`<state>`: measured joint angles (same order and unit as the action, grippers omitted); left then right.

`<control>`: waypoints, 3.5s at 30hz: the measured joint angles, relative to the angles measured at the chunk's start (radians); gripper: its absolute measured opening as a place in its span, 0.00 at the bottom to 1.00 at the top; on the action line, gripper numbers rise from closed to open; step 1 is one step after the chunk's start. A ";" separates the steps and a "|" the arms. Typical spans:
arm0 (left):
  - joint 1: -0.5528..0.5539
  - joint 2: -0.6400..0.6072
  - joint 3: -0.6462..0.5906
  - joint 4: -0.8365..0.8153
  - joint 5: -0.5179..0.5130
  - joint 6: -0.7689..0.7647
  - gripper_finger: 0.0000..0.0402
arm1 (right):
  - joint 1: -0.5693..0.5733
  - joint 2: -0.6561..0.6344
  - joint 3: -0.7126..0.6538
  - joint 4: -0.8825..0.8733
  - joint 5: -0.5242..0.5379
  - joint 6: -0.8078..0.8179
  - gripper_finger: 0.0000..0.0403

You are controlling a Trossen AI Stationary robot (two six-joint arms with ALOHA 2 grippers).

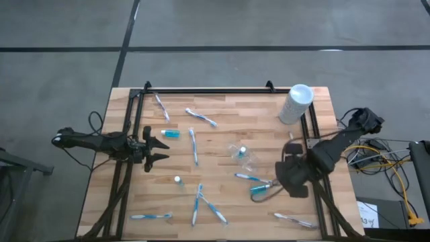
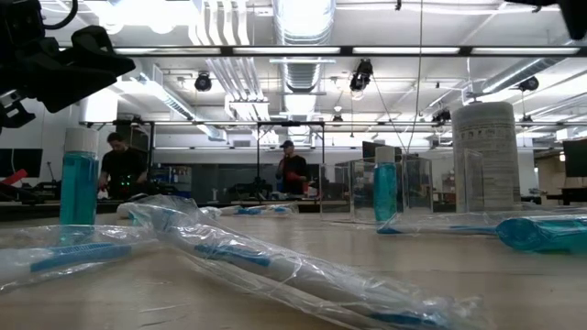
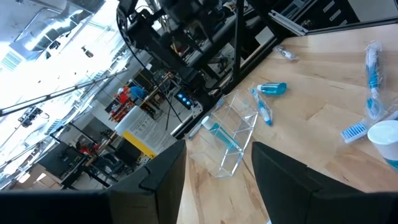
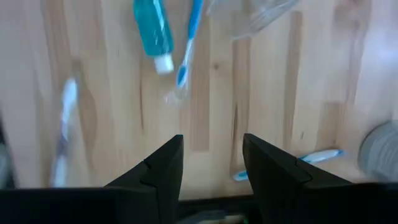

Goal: Pick & Place toothbrushing station
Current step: Put the blue mouthwash into the middle section of the transparent organizer

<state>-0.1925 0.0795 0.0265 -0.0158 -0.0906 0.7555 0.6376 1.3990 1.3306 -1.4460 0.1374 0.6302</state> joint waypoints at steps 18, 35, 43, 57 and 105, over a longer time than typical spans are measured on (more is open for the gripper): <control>0.000 0.000 0.000 0.000 0.000 0.000 0.47 | 0.313 -0.163 -0.483 0.598 0.346 0.284 0.43; 0.001 0.000 0.000 0.000 0.000 0.000 0.47 | 0.307 -0.007 -0.633 0.843 0.447 0.205 0.42; 0.000 0.000 0.000 0.000 0.000 0.000 0.47 | 0.305 0.066 -0.633 0.946 0.466 0.182 0.43; 0.000 0.000 0.000 0.000 0.000 0.000 0.47 | 0.300 0.117 -0.634 0.994 0.454 0.182 0.43; 0.000 0.000 0.000 0.000 0.000 0.000 0.47 | 0.271 0.113 -0.803 1.232 0.518 0.177 0.42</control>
<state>-0.1921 0.0792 0.0267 -0.0158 -0.0906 0.7555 0.9088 1.5124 0.5273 -0.2135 0.6550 0.8075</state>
